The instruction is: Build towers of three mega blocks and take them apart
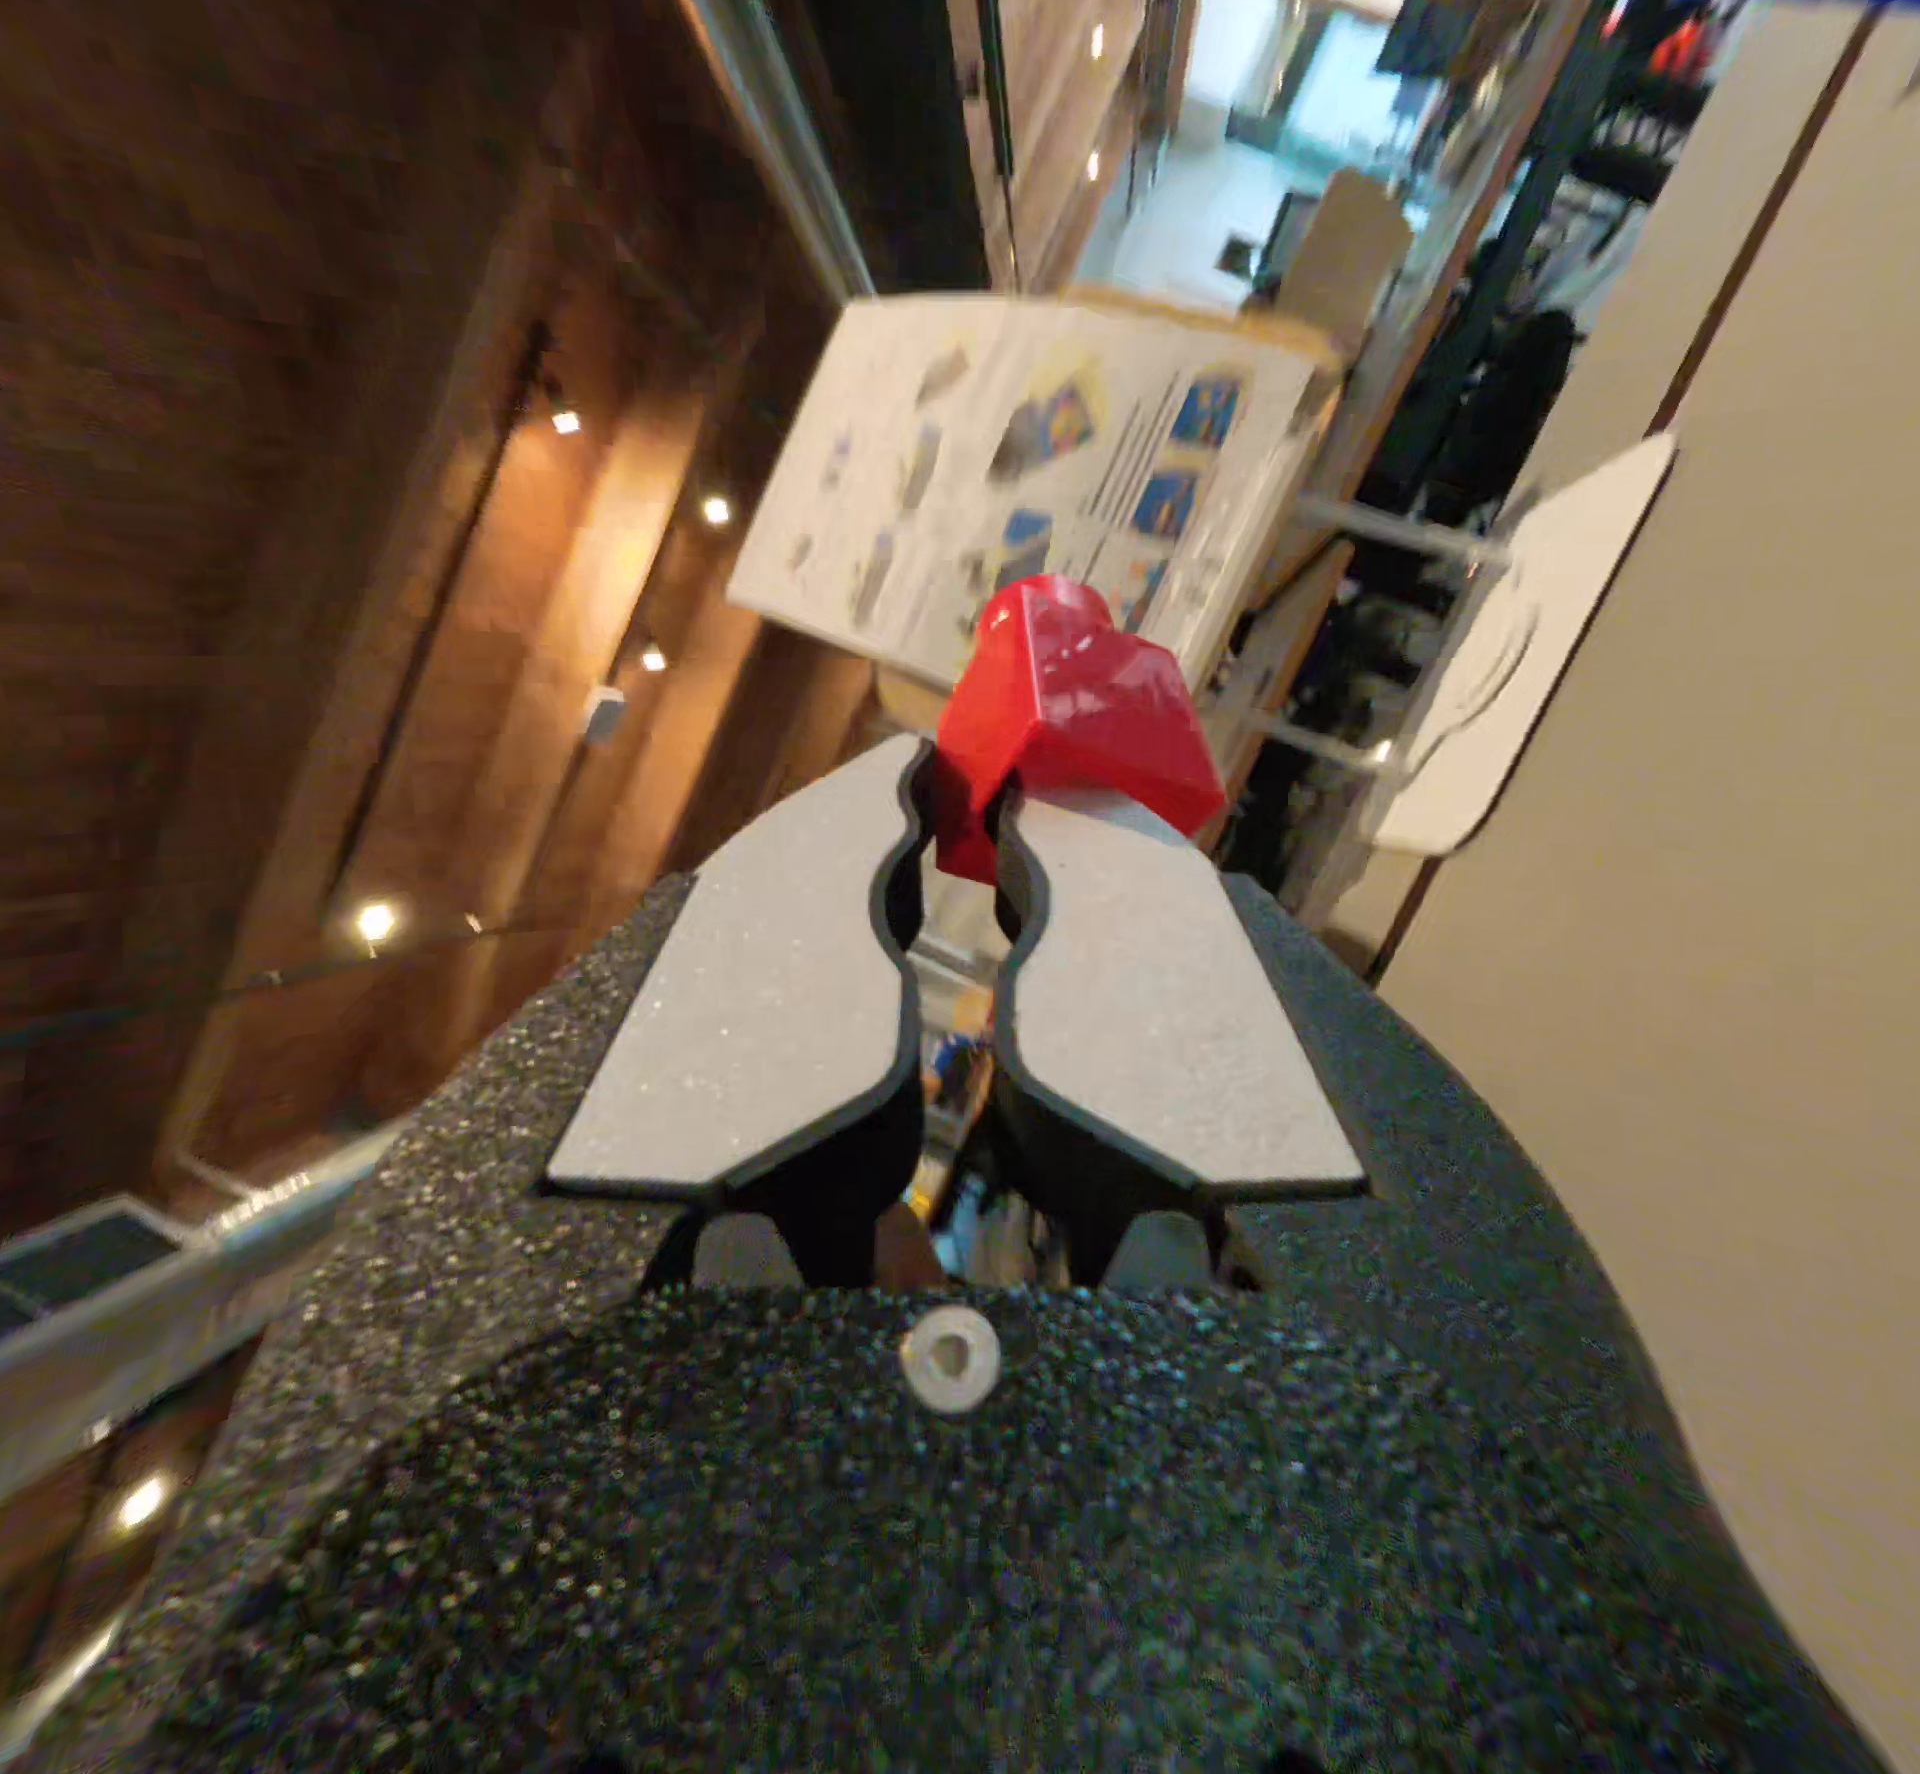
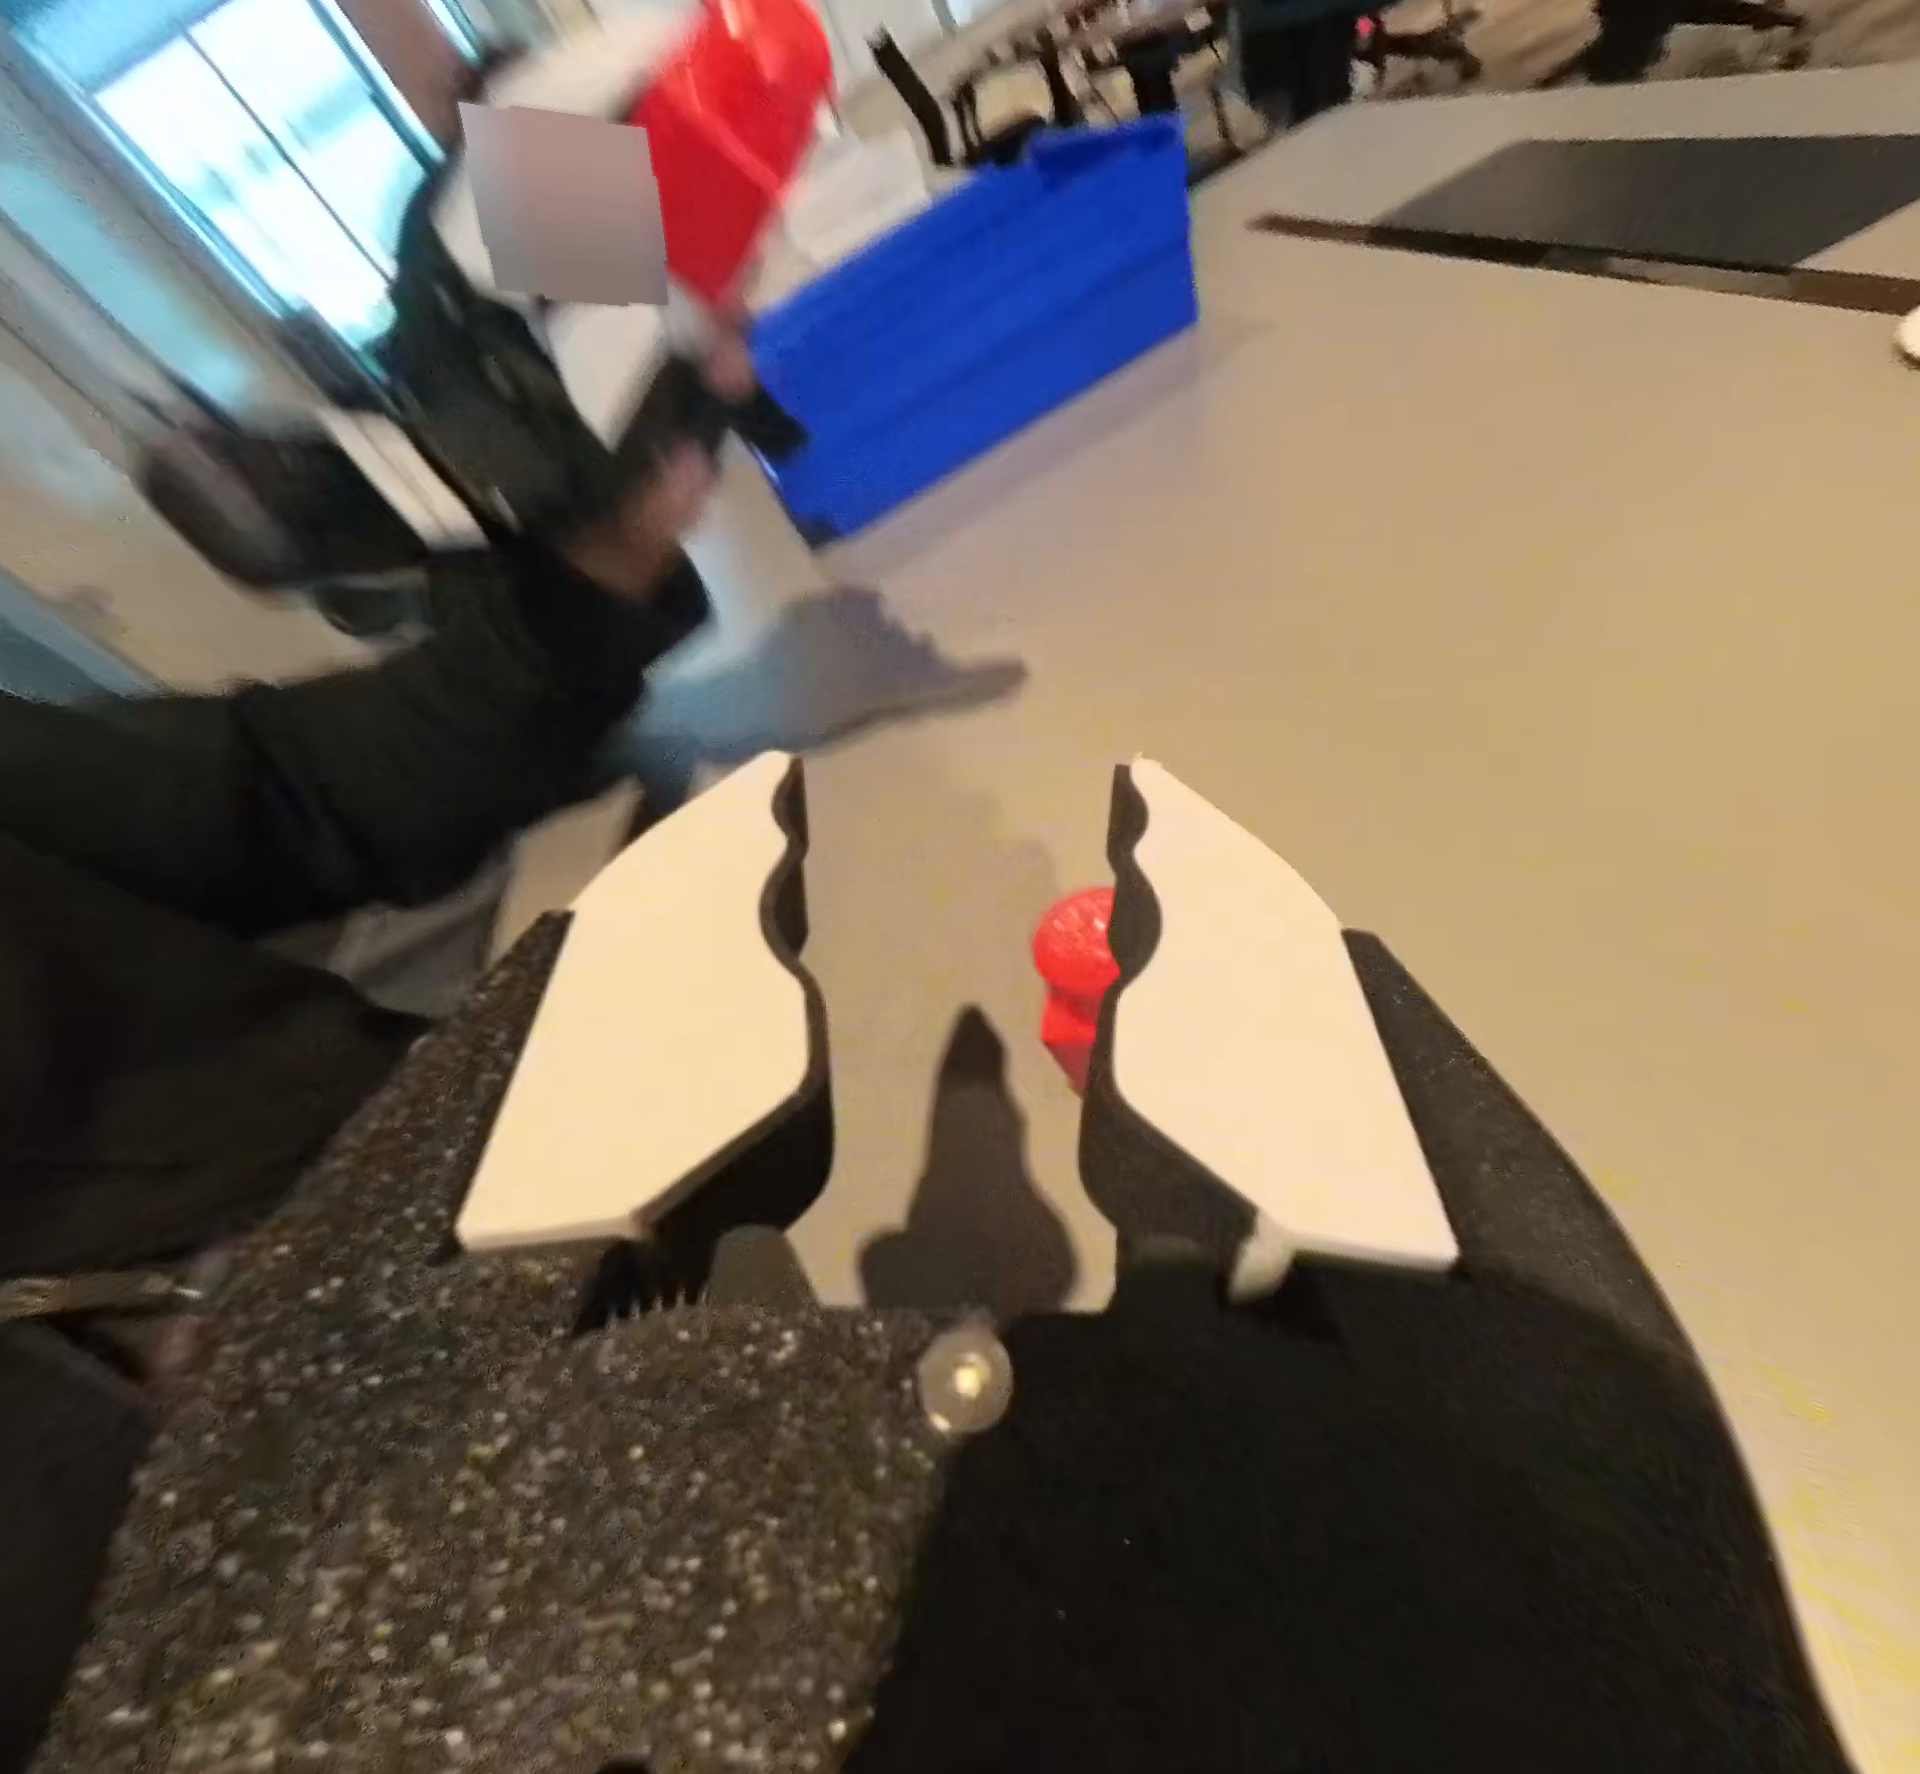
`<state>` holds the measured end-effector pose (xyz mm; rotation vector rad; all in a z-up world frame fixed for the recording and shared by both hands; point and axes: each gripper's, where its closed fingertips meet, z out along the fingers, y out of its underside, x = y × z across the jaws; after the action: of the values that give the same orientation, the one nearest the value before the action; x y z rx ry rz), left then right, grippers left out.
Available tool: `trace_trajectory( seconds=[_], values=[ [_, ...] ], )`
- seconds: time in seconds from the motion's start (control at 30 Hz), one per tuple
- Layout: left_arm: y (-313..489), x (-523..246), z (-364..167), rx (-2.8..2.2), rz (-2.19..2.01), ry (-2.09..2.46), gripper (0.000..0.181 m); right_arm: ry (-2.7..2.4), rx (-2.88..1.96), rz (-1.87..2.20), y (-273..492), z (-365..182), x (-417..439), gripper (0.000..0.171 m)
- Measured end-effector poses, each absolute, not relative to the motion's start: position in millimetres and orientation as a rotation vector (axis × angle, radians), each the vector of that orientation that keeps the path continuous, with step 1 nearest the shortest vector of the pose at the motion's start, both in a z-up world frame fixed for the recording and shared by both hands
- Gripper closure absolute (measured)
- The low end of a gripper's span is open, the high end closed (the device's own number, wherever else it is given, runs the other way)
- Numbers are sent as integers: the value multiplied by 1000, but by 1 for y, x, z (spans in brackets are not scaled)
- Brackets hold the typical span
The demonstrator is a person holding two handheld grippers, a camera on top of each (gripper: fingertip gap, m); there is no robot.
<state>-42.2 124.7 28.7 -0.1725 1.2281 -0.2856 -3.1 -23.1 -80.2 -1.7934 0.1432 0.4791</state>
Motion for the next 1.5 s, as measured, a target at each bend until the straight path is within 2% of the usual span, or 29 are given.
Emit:
trace_trajectory(
  seconds=[0.2, 0.57, 0.6, 0.67, 0.77, 0.87, 1.13, 1.5],
  values=[
    [31, -20, -9, -15, -225, 1183, 173, 258, -1564, 770, -23, -53, -7, 110],
    [-10, -20, -25, 59, -182, 1161, 173, 269, -1534, 855, -13, -53, -23, 109],
    [-12, -20, -26, 62, -183, 1164, 173, 267, -1525, 869, -12, -53, -24, 113],
    [-10, -17, -30, 45, -190, 1188, 173, 249, -1511, 873, -13, -51, -25, 133],
    [-8, -14, -39, 20, -272, 1248, 167, 260, -1527, 780, -16, -51, -13, 134],
    [-4, -13, -45, -23, -400, 1320, 146, 216, -1597, 650, -22, -54, -3, 134],
    [59, -6, -47, -334, -549, 1370, 151, -35, -1934, 124, -34, -87, 10, 134],
    [71, 10, -82, -468, -579, 1548, 151, -110, -2116, -21, -27, -112, 12, 135]
  ],
)
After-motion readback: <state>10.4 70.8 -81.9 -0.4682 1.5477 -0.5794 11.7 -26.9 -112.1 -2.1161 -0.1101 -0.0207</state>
